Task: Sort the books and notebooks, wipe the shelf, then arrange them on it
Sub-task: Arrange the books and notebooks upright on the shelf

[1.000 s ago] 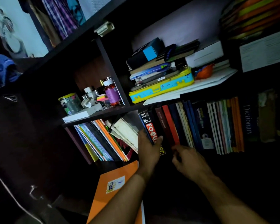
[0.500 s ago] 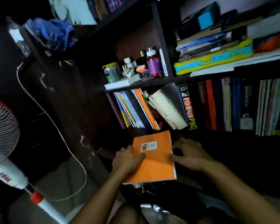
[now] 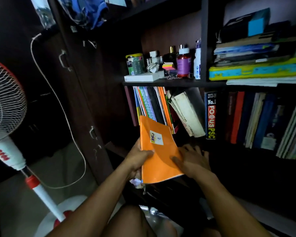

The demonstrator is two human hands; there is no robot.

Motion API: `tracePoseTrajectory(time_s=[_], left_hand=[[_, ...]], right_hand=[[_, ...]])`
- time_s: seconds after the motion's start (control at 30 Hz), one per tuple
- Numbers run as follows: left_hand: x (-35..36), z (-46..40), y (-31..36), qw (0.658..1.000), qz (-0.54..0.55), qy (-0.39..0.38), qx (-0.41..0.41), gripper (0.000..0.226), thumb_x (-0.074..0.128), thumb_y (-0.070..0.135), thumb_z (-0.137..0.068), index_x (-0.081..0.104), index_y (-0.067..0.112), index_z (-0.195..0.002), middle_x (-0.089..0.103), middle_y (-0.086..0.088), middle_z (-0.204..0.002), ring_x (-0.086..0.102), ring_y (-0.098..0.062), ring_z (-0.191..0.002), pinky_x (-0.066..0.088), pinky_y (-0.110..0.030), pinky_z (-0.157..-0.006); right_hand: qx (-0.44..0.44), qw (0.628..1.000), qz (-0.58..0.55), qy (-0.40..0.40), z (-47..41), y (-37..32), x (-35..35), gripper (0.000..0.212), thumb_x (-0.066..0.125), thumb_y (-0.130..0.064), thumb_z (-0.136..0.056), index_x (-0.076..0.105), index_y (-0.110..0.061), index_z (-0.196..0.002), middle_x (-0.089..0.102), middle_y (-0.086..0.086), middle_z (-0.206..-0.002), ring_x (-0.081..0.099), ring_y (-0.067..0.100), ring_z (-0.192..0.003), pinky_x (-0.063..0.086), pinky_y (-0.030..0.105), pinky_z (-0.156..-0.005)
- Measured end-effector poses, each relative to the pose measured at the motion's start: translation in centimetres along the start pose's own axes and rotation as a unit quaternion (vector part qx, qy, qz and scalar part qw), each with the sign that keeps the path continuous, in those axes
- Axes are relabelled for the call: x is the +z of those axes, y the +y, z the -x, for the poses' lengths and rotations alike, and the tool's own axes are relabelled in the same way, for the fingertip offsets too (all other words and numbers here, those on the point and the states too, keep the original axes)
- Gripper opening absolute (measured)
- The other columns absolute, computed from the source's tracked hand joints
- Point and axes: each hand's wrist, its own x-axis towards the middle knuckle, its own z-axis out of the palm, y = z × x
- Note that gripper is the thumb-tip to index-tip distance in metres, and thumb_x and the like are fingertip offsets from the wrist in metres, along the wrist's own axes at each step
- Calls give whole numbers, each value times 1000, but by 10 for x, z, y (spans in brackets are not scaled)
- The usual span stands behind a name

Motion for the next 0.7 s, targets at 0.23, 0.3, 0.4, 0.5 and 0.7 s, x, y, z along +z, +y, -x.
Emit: tracePoseTrajectory(time_s=[0.23, 0.3, 0.4, 0.5, 0.7], left_hand=[[-11, -1, -5, 969, -10, 167, 183, 46, 59, 23, -103, 47, 54, -134, 65, 21, -129, 66, -4, -113, 55, -35, -93], [-2, -8, -4, 954, -36, 209, 212, 44, 58, 33, -103, 41, 55, -138, 61, 37, -123, 61, 8, -112, 51, -33, -96], [11, -23, -4, 944, -47, 252, 210, 43, 61, 32, -101, 47, 42, -140, 61, 41, -106, 56, 23, -99, 49, -30, -94], [21, -40, -17, 950, -80, 238, 184, 42, 64, 35, -98, 47, 39, -136, 58, 33, -109, 58, 17, -99, 49, -30, -94], [25, -71, -37, 954, -73, 265, 122, 51, 63, 47, -95, 47, 34, -142, 60, 17, -116, 62, -14, -113, 51, -36, -98]], right_hand=[[42, 999, -28, 17, -11, -10, -12, 69, 14, -71, -99, 61, -30, -129, 50, 0, -143, 38, 28, -135, 28, 51, -108], [41, 997, -68, 11, -29, -10, -17, 58, 25, -65, -102, 62, -27, -123, 57, 2, -135, 47, 28, -129, 36, 46, -106], [0, 982, -187, 12, -60, -4, -15, 41, 53, -47, -100, 54, -21, -132, 58, 6, -135, 55, 27, -125, 45, 39, -102], [-27, 978, -205, 21, -86, -3, -12, 64, 58, -36, -100, 31, -17, -155, 39, 9, -156, 38, 26, -143, 35, 39, -116], [-39, 967, -236, 83, -138, -10, 7, 79, 51, -31, -103, 1, -18, -163, 22, 12, -166, 31, 30, -149, 28, 40, -119]])
